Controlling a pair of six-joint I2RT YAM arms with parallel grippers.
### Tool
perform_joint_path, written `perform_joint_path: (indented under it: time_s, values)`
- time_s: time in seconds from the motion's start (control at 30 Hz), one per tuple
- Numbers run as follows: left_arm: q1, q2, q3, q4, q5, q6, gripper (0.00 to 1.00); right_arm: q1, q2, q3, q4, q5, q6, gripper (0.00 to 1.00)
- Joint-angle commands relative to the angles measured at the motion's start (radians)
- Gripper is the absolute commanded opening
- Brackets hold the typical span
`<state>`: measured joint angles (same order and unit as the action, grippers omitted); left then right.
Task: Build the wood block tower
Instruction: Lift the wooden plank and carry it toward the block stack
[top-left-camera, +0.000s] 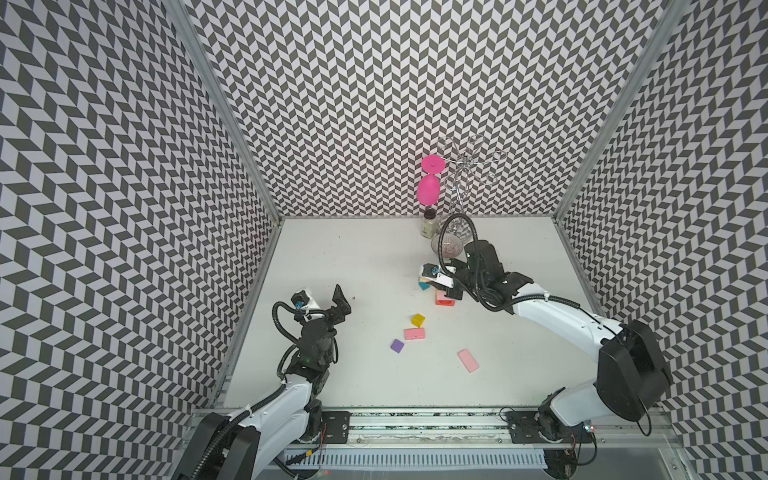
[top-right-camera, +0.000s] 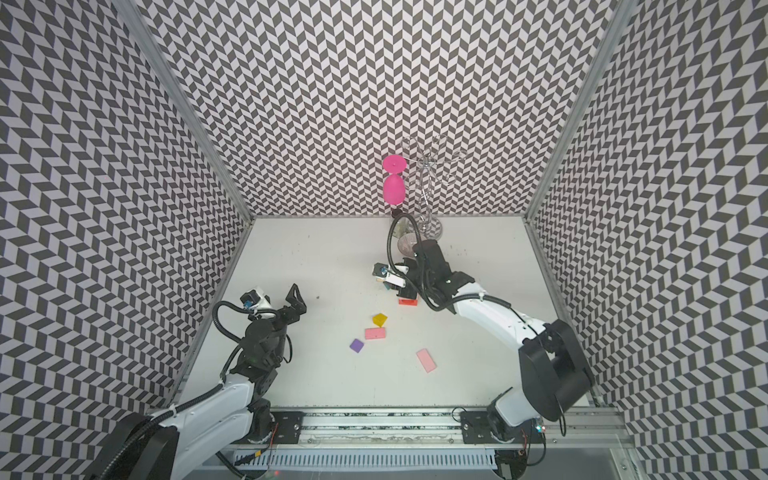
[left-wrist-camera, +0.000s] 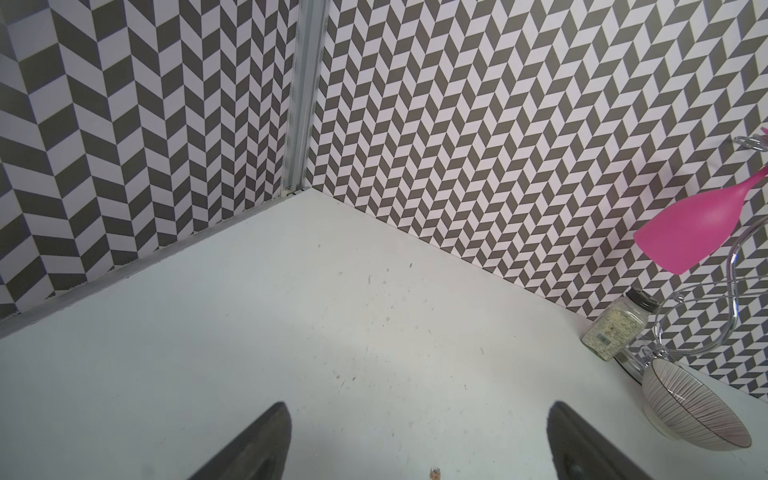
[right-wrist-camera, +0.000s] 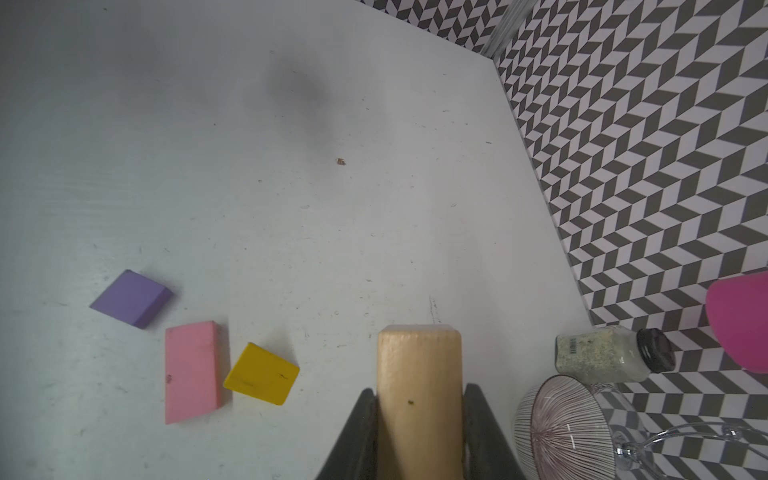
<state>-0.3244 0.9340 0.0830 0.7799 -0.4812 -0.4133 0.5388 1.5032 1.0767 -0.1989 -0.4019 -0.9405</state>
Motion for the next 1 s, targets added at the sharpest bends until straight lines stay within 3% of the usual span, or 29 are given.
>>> perform_joint_path:
  time_s: [0.0, 0.1, 0.23, 0.37, 0.97]
  values:
    - [0.007, -0.034, 0.002, 0.004, -0.009, -0.005, 0.97, -0.040, 0.003, 0.048, -0.128, -0.056, -0.188, 0.00]
    - [0.007, -0.055, -0.015, 0.017, 0.000, -0.004, 0.97, -0.079, 0.068, 0.084, -0.169, -0.091, -0.200, 0.00]
    - [0.006, -0.058, -0.013, 0.011, 0.006, -0.004, 0.97, -0.083, 0.165, 0.093, -0.225, 0.022, -0.195, 0.00]
    - [0.006, -0.063, -0.015, 0.012, 0.007, -0.005, 0.97, -0.083, 0.226, 0.127, -0.264, 0.015, -0.188, 0.00]
    - [0.005, -0.052, -0.014, 0.021, 0.013, -0.002, 0.97, -0.165, 0.176, 0.161, -0.289, -0.121, -0.247, 0.00]
